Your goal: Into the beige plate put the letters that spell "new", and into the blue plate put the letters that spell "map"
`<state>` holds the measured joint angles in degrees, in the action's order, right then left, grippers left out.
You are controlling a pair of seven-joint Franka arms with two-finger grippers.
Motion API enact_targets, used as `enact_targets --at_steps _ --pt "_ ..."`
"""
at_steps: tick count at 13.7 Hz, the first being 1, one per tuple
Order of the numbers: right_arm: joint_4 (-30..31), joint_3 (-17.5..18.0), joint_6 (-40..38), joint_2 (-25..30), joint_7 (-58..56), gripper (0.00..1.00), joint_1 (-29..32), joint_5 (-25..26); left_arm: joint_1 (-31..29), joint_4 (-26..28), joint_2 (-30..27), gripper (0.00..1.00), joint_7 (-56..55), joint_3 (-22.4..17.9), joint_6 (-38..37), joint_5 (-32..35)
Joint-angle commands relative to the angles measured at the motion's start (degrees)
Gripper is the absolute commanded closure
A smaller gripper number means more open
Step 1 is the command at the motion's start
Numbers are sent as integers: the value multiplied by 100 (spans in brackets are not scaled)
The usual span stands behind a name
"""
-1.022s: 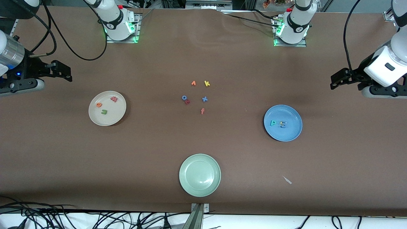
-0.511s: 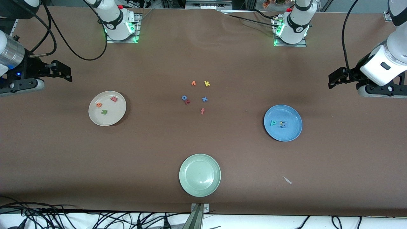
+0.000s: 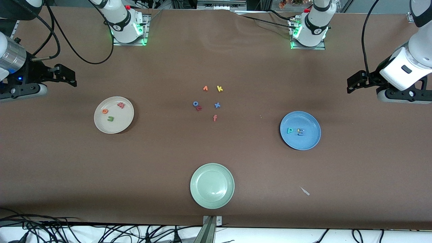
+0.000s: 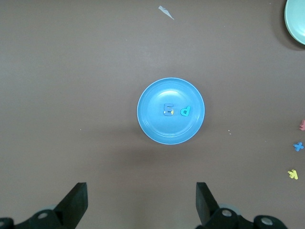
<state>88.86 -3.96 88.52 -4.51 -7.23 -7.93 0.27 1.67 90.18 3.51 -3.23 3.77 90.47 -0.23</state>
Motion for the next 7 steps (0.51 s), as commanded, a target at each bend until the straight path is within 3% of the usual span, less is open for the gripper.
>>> enact_targets --at_steps 1,7 --pt "-53 9 -27 3 -15 0 -7 -1 -18 -71 -43 0 94 45 -117 129" --pt "-79 9 16 -6 -6 0 2 -18 -18 -62 -44 0 94 45 -117 129"
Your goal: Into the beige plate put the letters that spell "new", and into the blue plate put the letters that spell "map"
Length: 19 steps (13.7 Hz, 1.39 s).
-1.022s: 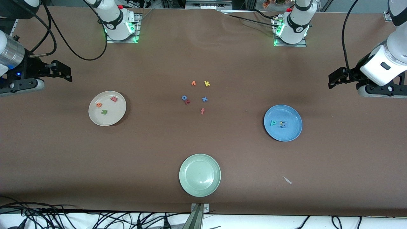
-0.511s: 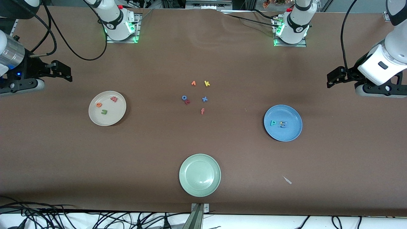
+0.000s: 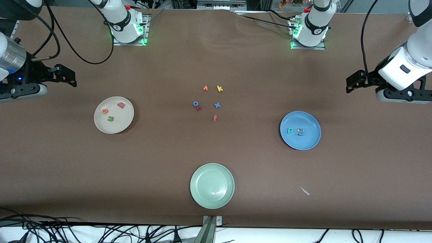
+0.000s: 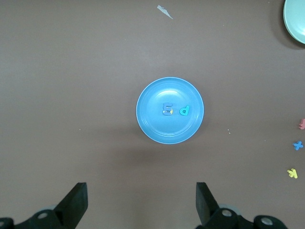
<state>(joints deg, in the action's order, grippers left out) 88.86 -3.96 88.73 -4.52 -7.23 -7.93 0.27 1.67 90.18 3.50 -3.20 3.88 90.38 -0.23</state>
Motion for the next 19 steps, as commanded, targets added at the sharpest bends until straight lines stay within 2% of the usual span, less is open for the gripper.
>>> enact_targets --at_steps 1,19 --pt "-88 9 -5 -5 -6 0 2 -18 -18 -62 -42 0 92 34 -117 129" --pt "-123 18 -14 -32 20 0 19 34 -18 -62 -42 0 92 34 -152 129"
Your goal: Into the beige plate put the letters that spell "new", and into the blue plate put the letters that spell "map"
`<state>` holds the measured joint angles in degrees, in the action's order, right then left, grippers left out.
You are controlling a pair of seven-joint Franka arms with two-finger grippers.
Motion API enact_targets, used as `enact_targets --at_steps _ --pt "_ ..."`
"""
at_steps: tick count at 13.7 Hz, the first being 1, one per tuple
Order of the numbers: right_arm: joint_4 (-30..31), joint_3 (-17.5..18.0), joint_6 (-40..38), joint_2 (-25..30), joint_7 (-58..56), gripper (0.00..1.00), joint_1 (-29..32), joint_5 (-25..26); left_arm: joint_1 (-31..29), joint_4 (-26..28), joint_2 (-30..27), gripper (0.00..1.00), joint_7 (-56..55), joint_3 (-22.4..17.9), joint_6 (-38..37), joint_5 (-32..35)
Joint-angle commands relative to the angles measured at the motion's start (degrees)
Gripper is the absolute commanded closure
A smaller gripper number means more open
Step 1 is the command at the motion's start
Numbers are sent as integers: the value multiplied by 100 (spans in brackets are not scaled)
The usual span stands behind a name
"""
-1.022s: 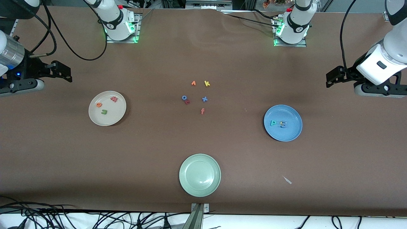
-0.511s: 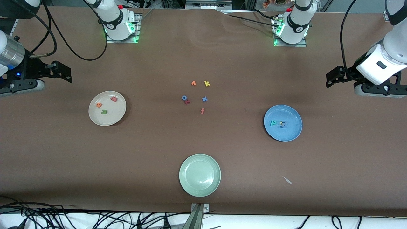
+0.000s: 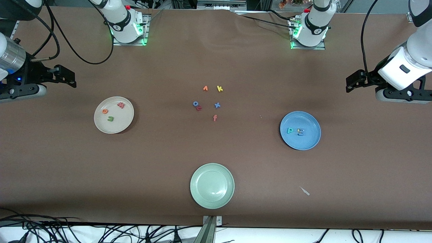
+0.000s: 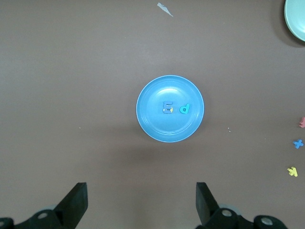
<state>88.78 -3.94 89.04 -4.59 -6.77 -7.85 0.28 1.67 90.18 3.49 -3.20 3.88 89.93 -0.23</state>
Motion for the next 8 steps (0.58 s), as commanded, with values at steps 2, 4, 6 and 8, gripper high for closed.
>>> enact_targets --at_steps 2,4,6,8 --pt "-124 7 -36 -33 -34 0 20 33 -9 -71 -41 0 83 51 -107 129" --pt "-159 16 -36 -24 9 0 12 33 -17 -71 -41 0 74 113 -107 129" --pt "-185 16 -45 -25 62 0 12 24 -17 -79 -32 0 83 113 -107 129" --pt "-185 7 -45 -24 62 0 12 7 -17 -71 -41 0 82 113 -107 129"
